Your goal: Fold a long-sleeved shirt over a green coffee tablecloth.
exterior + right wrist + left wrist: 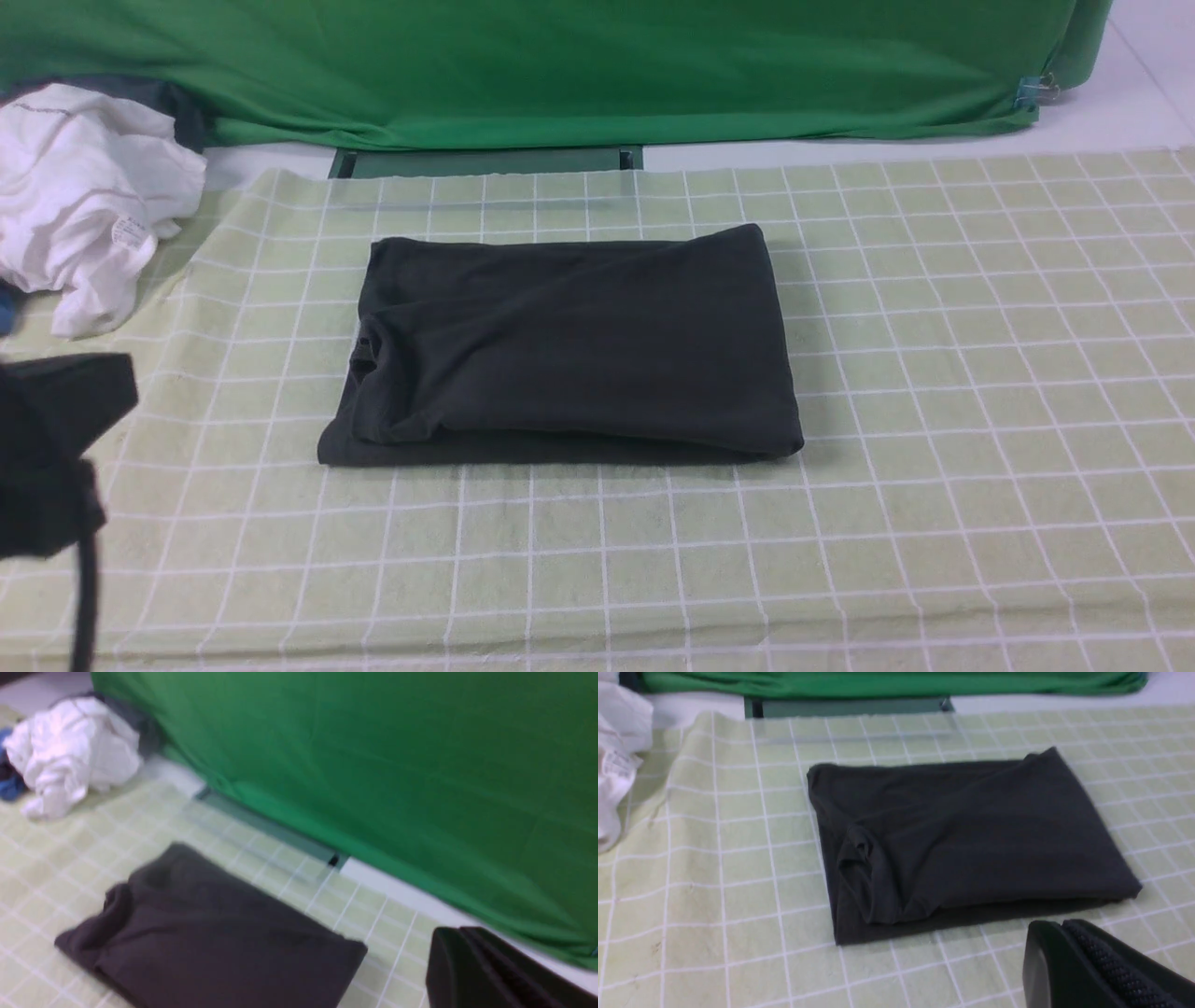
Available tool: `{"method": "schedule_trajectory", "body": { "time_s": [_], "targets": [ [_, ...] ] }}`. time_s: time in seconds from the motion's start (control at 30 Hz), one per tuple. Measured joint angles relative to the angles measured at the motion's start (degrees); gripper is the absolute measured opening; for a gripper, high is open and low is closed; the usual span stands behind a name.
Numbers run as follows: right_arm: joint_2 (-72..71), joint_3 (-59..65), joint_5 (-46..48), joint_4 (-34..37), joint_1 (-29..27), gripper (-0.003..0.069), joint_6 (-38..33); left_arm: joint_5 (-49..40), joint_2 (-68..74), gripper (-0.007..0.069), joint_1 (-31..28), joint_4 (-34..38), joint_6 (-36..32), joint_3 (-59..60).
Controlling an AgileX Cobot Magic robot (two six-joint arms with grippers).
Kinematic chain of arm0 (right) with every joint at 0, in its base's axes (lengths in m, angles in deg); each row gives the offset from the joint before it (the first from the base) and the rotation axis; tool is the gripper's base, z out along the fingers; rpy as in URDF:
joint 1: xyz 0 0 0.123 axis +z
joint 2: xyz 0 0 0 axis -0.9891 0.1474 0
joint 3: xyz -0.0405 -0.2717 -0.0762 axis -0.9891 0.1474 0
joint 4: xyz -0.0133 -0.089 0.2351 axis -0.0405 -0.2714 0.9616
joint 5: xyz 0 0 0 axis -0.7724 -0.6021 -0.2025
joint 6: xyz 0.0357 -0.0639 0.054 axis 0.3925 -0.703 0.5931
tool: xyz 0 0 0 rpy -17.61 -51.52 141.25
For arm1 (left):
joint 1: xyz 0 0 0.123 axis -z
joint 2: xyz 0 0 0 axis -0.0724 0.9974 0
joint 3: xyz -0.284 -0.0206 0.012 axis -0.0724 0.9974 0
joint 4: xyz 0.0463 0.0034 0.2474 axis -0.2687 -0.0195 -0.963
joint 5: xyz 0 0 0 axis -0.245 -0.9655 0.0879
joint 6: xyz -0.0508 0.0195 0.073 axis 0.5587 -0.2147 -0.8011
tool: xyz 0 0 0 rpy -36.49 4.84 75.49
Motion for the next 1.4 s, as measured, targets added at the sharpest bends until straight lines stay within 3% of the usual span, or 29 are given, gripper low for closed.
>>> {"method": "schedule_trajectory", "body": {
  "time_s": [0.3,0.57,1.0,1.4],
  "targets": [
    [-29.7,33.1,-25.6,-0.3,0.0,0.0002,0.2,5.0,-13.2,0.0012,0.0,2.6,0.0,8.8],
    [-49.9,46.4,-38.8,-0.4,0.0,0.0015,-2.6,6.1,-13.5,0.0012,0.0,2.9,0.0,11.2],
    [-56.6,47.3,-41.2,-0.4,0.0,0.0184,-2.8,6.6,-13.5,0.0013,0.0,2.9,0.0,11.2],
    [-56.6,47.3,-41.2,-0.4,0.0,0.0216,-2.8,6.6,-13.5,0.0013,0.0,2.9,0.0,11.2]
  ]
}}
